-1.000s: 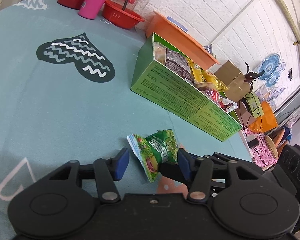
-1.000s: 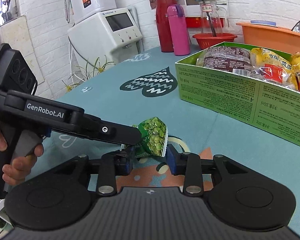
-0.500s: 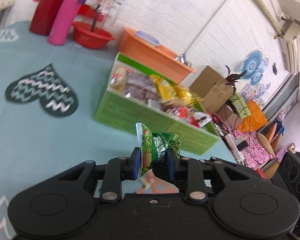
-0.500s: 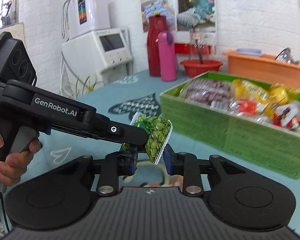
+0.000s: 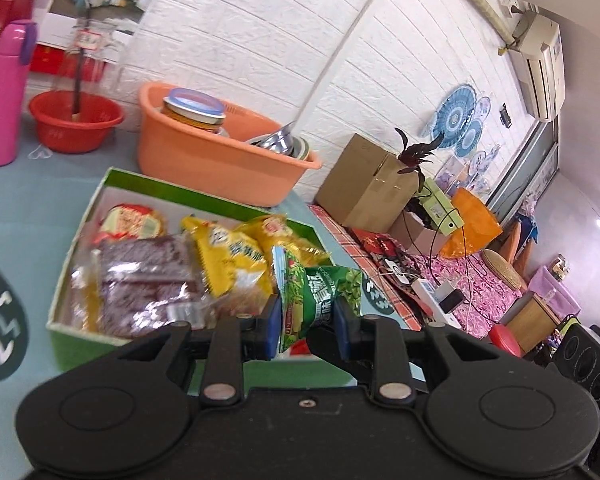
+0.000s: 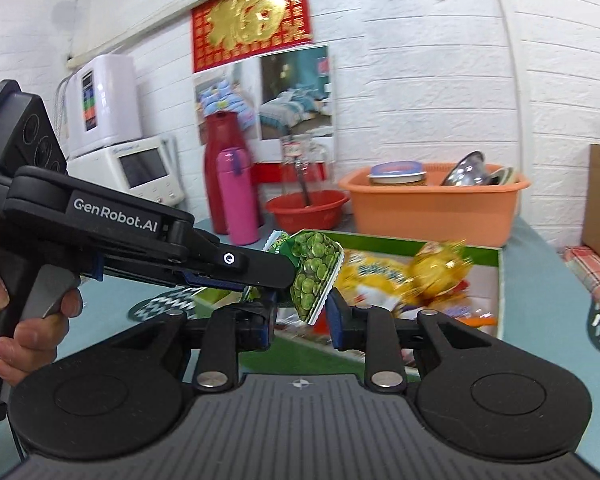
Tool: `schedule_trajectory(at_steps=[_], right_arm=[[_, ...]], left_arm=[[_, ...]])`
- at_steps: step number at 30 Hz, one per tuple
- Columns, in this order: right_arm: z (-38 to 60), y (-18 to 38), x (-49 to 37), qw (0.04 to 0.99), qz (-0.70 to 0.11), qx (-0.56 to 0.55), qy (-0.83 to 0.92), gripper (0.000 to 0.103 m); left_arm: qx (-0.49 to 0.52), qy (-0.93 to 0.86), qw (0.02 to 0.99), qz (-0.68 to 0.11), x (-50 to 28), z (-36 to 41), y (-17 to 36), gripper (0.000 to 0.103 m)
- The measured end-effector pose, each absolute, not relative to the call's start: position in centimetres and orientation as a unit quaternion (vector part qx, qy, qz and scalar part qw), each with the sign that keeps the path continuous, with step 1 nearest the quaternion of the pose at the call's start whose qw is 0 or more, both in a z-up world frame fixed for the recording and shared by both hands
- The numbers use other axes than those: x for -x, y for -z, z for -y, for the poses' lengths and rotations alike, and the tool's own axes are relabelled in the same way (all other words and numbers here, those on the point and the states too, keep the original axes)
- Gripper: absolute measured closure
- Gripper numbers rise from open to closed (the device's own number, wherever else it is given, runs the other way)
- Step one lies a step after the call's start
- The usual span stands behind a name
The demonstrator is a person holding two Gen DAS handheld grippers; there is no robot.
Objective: Organize snacks
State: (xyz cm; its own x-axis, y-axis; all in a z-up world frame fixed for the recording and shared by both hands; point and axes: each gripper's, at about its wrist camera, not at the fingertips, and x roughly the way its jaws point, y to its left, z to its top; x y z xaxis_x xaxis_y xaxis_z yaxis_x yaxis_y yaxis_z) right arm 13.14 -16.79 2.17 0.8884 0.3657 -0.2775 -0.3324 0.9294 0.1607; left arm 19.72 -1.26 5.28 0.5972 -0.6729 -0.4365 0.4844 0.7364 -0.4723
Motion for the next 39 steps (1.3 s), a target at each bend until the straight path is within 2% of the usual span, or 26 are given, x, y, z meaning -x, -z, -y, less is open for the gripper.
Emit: schedule_trajectory(at_steps=[6, 7, 8, 9, 11, 13, 14, 21, 30, 34, 39], right_arm=[[18.8, -2.0, -15.8, 0.975, -0.150, -0.061, -0.154, 0.057], [19.0, -1.8, -16.3, 0.975, -0.150, -0.060, -0.151, 0.054], [19.1, -1.6, -16.7, 0.976, -0.150, -0.055, -0.148, 0.052], [19.1, -1.2, -17.0, 0.977, -0.151, -0.047, -0.141, 0.048], [18.7, -0.6, -17.1, 0.981, -0.153, -0.015, -0.120, 0.017], [18.6, -0.1, -16.7, 0.984, -0.142, 0.008, -0.111, 0.003], [18.6, 0.1, -16.5, 0.984, -0.139, 0.014, -0.109, 0.000], [18.9, -0.5, -15.0, 0.983, -0.154, -0.004, -0.104, 0.000], [19.2, -4.4, -9.0, 0.985, -0.154, -0.012, -0.076, 0.000], [19.2, -4.6, -5.9, 0.983, -0.162, -0.027, -0.085, 0.000], [19.0, -3.5, -3.2, 0.981, -0.174, -0.025, -0.076, 0.000]], left_arm=[[0.144, 0.334, 0.880, -0.306, -23.2, 3.6, -4.7, 0.033], [0.141, 0.332, 0.880, -0.309, -23.8, 3.9, -4.4, 0.029], [0.143, 0.323, 0.882, -0.311, -24.1, 3.9, -4.1, 0.012], [0.146, 0.317, 0.883, -0.313, -24.4, 3.9, -3.7, 0.000], [0.156, 0.298, 0.890, -0.308, -24.1, 3.4, -3.1, 0.000], [0.151, 0.284, 0.899, -0.297, -23.6, 2.9, -2.7, 0.000], [0.146, 0.281, 0.900, -0.298, -23.5, 2.7, -2.7, 0.000], [0.146, 0.263, 0.906, -0.296, -21.1, 1.4, -3.9, 0.000], [0.133, 0.223, 0.930, -0.261, -13.5, -0.4, -7.4, 0.000], [0.098, 0.202, 0.943, -0.244, -9.5, -0.4, -7.4, 0.000], [0.057, 0.163, 0.951, -0.258, -6.5, 0.0, -5.6, 0.000]])
